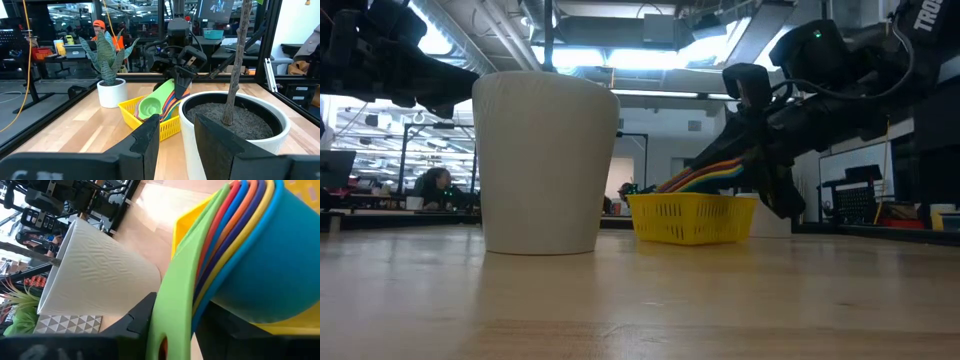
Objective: Nest measuring cups in basket
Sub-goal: Put the nested measuring cups into the yellow basket
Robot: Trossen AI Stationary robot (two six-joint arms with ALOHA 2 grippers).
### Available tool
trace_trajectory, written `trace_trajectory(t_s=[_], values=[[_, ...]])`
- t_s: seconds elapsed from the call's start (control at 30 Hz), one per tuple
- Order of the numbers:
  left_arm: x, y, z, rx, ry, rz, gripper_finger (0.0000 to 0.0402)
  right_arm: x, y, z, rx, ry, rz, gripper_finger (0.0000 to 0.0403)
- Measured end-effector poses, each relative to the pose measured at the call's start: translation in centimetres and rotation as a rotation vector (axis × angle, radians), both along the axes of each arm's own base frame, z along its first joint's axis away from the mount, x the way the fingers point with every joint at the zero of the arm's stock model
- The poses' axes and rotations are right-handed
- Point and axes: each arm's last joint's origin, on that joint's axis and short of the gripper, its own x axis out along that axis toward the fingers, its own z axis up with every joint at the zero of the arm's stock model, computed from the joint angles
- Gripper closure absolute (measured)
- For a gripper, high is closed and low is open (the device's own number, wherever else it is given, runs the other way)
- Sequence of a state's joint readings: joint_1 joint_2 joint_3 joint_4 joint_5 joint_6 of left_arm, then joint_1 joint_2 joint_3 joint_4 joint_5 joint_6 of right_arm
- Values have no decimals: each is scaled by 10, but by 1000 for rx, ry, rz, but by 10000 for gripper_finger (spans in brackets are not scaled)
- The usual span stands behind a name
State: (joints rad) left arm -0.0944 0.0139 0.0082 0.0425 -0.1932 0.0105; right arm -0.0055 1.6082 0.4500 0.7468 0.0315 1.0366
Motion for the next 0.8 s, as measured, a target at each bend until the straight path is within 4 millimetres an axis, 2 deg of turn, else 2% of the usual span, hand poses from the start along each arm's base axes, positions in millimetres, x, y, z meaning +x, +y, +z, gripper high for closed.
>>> trace_trajectory(t_s=[0.57,0.67,0.8], values=[[0,0,0,0,0,0,285,0,0,-1,-92,14,40,279],[0,0,0,0,0,0,285,0,0,-1,-94,14,41,260],[0,0,0,0,0,0,285,-1,-1,-2,-97,23,31,210]])
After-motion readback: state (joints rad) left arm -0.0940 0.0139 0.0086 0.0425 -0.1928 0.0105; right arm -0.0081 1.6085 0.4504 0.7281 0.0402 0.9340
